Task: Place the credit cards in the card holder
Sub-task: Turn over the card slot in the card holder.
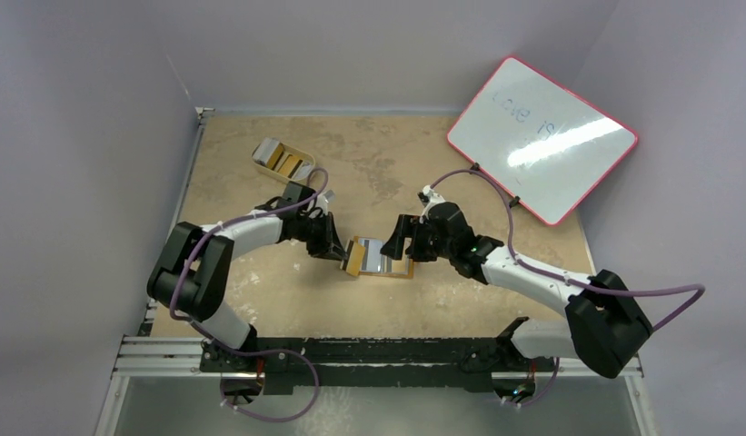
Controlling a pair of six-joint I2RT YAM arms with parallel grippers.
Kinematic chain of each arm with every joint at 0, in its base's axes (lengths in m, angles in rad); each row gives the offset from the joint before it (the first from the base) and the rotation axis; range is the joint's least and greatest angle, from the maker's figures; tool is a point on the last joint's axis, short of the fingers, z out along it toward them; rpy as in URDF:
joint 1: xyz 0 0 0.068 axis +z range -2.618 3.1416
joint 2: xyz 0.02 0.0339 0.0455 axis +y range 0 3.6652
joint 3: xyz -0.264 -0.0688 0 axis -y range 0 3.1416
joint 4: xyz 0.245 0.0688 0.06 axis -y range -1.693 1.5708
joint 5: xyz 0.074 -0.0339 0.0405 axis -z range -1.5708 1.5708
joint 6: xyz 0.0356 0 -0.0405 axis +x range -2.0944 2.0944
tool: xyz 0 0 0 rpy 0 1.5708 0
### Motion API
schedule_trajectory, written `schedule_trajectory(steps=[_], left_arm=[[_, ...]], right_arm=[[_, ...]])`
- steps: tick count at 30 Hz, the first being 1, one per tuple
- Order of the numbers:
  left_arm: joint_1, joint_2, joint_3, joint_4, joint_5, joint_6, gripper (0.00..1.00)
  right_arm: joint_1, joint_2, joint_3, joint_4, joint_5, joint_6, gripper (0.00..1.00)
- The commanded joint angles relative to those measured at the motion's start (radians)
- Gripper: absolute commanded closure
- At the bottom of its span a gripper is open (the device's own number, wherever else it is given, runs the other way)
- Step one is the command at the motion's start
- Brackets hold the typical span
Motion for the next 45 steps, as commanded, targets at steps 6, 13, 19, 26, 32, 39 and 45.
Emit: schedule_trajectory(steps=[6, 13, 19, 26, 32, 39, 45], left_arm=[[-0.005, -0.05, 0.009, -0.015, -0.083, 0.023, 1.0], [-0.006, -0.075, 0.019, -0.029, -0.097, 0.021, 1.0], [-0.009, -0.072, 0.017, -0.027, -0.102, 0.018, 1.0], [-0.023, -0.046, 0.007, 0.013, -0.097, -0.007, 1.0], [-0.031, -0.048, -0.009, 0.076, -0.075, -0.057, 1.0], [-0.035, -0.054, -0.07, 0.253, -0.022, -0.174, 1.0], [-0.049, -0.105, -0.07, 0.291, -0.008, -0.224, 1.0]], right_arm=[[0.006, -0.026, -0.001, 0.015, 0.034, -0.026, 0.19], [0.006, -0.026, 0.003, 0.019, 0.027, -0.023, 0.19], [0.006, -0.03, 0.003, 0.019, 0.027, -0.02, 0.19], [0.006, -0.022, -0.001, 0.014, 0.045, -0.024, 0.19], [0.006, 0.012, -0.013, -0.069, 0.178, -0.026, 0.21], [0.006, 0.079, -0.031, -0.06, 0.218, -0.016, 0.22], [0.006, 0.034, -0.041, -0.043, 0.204, -0.009, 0.24]])
